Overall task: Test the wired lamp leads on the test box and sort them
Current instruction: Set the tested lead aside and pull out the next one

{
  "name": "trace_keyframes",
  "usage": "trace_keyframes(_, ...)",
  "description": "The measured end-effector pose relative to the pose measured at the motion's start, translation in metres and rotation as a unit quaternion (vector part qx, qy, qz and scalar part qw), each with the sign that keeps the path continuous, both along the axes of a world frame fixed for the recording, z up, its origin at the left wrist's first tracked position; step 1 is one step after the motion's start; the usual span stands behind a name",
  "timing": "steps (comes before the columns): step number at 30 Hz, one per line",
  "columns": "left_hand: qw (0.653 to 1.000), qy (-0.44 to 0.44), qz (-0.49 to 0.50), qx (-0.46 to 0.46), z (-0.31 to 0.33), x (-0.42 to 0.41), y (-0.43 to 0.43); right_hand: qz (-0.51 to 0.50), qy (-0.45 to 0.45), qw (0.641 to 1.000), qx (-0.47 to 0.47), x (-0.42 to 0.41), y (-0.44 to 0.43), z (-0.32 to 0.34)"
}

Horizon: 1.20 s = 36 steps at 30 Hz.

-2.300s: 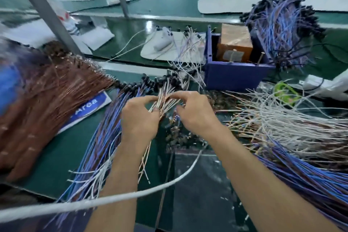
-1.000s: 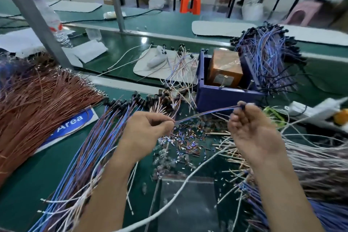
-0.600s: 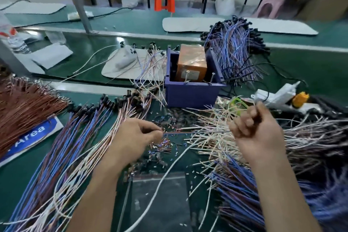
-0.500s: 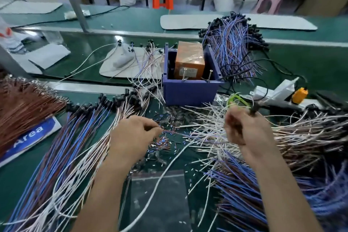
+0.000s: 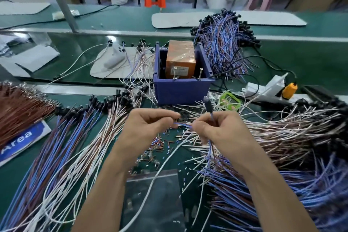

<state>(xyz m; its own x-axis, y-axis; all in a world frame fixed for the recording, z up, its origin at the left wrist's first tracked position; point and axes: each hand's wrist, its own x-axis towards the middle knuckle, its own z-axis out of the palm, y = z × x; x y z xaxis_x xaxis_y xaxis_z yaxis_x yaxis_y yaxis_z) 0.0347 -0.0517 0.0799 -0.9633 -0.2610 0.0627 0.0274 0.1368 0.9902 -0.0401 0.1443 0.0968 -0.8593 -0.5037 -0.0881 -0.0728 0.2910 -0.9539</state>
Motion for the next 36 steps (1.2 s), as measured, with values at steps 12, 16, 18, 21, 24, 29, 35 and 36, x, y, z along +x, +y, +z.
trace_keyframes(12,0.984,-0.067,0.120,0.111,-0.026,0.003,-0.027,-0.114,-0.108,0.984,-0.079,0.006,0.012,-0.014)
trace_keyframes(16,0.990,-0.092,0.067,0.077,-0.022,0.001,-0.003,-0.112,-0.097,0.985,-0.093,0.006,0.006,-0.014)
trace_keyframes(18,0.990,-0.085,0.035,0.105,-0.020,-0.001,0.014,-0.110,-0.103,0.983,-0.101,0.010,-0.001,-0.016)
trace_keyframes(21,0.986,-0.062,0.038,0.152,-0.018,-0.007,0.031,-0.115,-0.114,0.981,-0.104,0.015,-0.006,-0.023)
trace_keyframes(24,0.979,-0.060,0.072,0.181,-0.016,-0.013,0.042,-0.121,-0.118,0.980,-0.109,0.018,-0.010,-0.026)
trace_keyframes(29,0.940,-0.043,0.140,0.309,-0.013,-0.021,0.038,-0.119,-0.124,0.980,-0.104,0.015,-0.008,-0.029)
trace_keyframes(35,0.901,-0.052,0.199,0.383,-0.018,-0.024,0.012,-0.113,-0.132,0.980,-0.102,0.013,-0.003,-0.033)
trace_keyframes(36,0.907,-0.054,0.209,0.361,-0.020,-0.022,0.009,-0.120,-0.136,0.978,-0.103,0.013,-0.002,-0.033)
